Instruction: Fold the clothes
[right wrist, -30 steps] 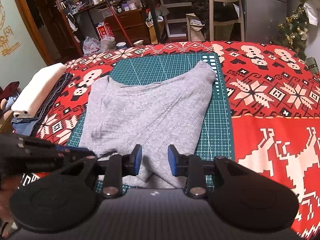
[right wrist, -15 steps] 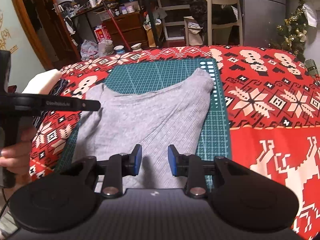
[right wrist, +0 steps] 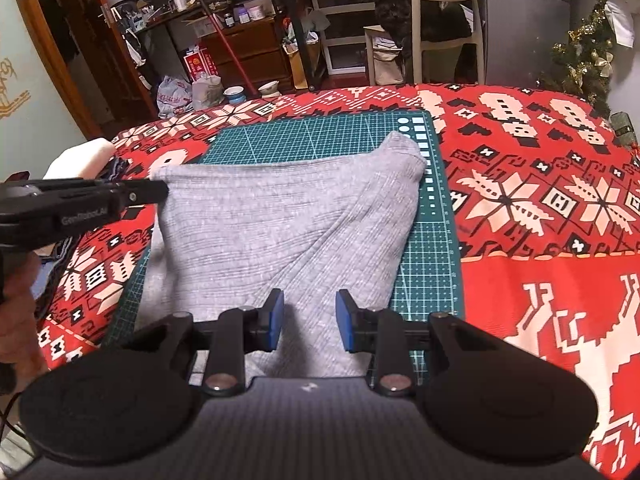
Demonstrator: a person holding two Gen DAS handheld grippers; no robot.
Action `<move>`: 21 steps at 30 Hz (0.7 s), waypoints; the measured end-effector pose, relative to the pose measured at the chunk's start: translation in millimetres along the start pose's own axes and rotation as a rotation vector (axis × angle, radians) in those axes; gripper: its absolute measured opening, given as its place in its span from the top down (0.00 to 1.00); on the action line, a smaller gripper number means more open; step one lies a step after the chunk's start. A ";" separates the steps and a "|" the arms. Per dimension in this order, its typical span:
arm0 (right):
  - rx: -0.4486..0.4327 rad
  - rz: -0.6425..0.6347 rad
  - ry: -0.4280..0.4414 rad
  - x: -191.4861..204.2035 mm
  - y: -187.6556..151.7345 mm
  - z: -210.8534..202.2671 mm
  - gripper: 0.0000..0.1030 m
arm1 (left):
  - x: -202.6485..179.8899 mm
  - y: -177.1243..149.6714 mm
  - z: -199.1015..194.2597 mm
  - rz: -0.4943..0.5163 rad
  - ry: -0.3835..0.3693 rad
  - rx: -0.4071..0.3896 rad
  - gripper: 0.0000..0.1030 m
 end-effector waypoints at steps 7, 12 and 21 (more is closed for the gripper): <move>0.023 0.003 -0.002 -3.2 -5.5 15.6 0.71 | 16.0 -14.4 31.5 -0.058 0.011 0.098 0.97; 0.028 -0.041 -0.011 -2.8 -14.3 12.7 0.72 | 18.3 -14.8 29.4 -0.081 -0.008 0.108 0.92; 0.038 0.021 -0.014 -21.2 -32.0 -25.8 0.71 | 26.9 -38.5 -26.5 -0.218 -0.099 0.123 0.75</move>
Point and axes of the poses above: each gripper's, at about its wrist camera, not at the fingertips, and z roughly the way its jaws point, x to its left, y to its top, the point moved 5 cm from there along z, roughly the way its jaws point
